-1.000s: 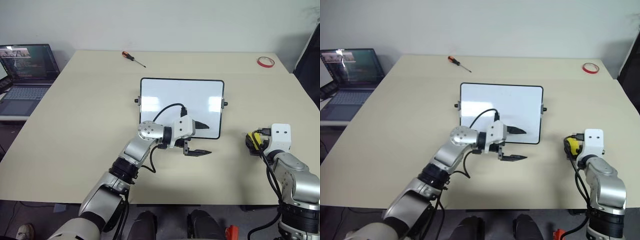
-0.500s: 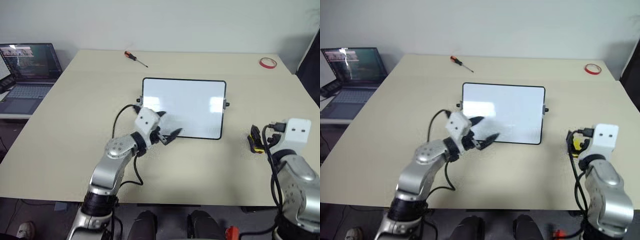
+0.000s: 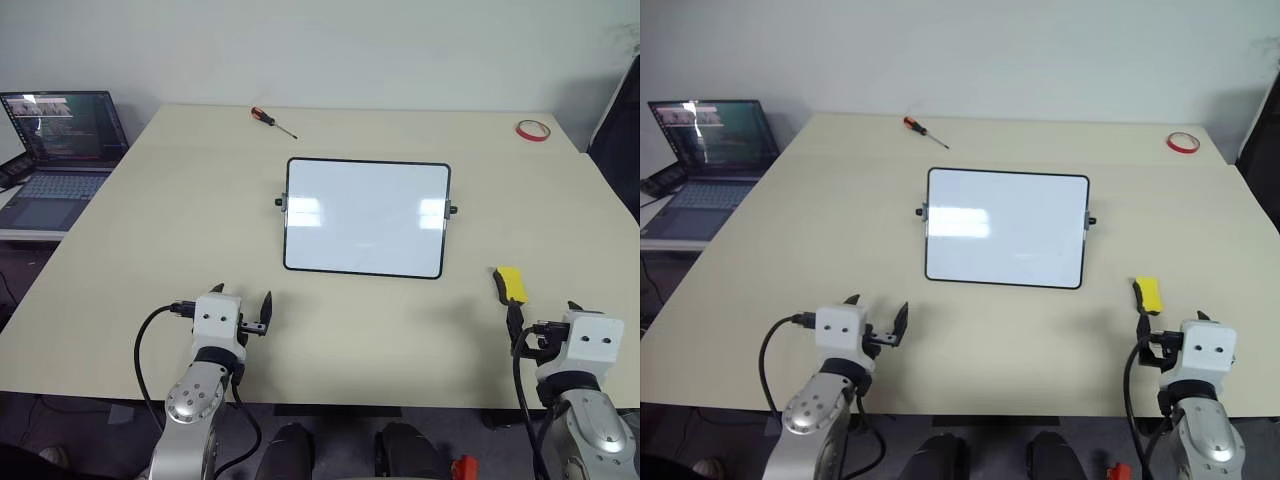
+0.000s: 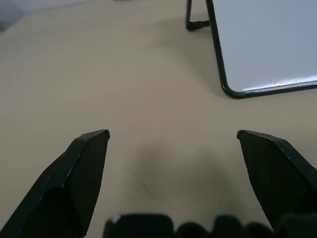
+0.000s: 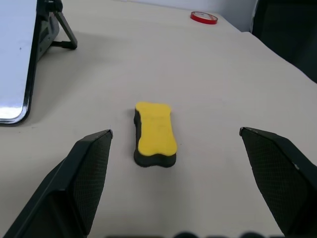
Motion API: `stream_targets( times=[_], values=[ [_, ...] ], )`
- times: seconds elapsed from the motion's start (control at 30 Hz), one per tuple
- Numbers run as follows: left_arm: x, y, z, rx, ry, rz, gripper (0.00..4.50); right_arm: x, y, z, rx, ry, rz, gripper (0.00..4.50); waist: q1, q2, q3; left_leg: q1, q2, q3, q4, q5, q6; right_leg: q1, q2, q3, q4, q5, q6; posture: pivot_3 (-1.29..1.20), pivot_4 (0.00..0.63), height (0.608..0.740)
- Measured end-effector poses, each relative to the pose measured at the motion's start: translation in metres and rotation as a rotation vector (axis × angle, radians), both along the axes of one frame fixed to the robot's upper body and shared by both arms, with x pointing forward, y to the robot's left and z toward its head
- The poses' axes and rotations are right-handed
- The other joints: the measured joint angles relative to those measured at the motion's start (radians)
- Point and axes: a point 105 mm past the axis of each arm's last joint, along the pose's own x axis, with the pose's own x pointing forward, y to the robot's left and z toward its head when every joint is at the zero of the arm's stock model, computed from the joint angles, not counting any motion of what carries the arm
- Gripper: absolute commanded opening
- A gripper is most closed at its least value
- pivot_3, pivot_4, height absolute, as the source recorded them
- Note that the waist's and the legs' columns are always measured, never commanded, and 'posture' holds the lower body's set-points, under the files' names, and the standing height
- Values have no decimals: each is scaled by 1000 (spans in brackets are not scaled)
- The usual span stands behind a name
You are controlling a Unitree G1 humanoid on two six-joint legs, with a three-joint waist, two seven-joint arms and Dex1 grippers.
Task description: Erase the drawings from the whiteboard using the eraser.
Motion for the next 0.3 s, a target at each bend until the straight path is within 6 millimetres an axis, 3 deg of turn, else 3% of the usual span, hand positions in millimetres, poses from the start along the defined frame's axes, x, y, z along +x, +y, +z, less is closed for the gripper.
stream_targets(
  times=[0.13,0.3],
  values=[
    [-1,0,7,6,-29,-1,4500,-6,2,-3,-1,12,5,4480,0,0,0,0,0,0,-1,0,0,0,0,0,0,0,-1,0,150,740],
    [-11,3,-5,13,15,20,4500,-14,10,-4,-6,32,38,4480,0,0,0,-1,0,0,-3,0,0,0,0,0,-4,1,-1,0,150,740]
  ],
)
